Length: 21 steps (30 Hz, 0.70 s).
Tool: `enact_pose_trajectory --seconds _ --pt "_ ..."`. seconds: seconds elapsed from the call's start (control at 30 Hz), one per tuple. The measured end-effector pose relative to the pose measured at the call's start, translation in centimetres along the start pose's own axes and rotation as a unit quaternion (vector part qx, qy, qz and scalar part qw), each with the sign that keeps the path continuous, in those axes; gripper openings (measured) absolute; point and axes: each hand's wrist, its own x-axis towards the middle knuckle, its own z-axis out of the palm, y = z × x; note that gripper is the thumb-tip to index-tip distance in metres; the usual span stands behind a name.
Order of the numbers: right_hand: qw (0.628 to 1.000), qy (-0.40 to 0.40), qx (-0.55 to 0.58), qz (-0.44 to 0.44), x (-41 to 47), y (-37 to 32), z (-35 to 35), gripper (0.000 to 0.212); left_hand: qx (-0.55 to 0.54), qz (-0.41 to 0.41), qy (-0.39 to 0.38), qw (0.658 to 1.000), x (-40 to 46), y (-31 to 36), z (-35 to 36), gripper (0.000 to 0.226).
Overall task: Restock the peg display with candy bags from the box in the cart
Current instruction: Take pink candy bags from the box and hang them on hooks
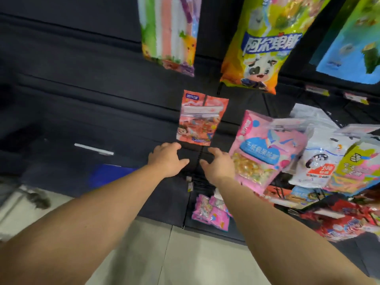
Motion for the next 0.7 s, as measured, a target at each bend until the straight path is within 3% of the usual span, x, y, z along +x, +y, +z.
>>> enact_pose_trajectory --seconds 0.33,0.47,0.7 --pt "0.958 -0.165 -0.118 -0.205 -9.7 -25.9 18.8 0.059 0.057 -0.157 0.069 0.984 -9.6 -30.1 -12.7 0.065" --pt "0.923 -0.203 -0.126 -0.301 -14.9 -36.0 26.4 0.05 0.043 -0.243 0.105 0.963 -15.6 -41.2 -17.5 0.063" --pt "0.858 -0.28 -0.174 -0.395 -21.4 -47.9 36.1 0.059 -0.005 -0.388 0.127 0.913 -23.6 -54.4 -21.6 0.065"
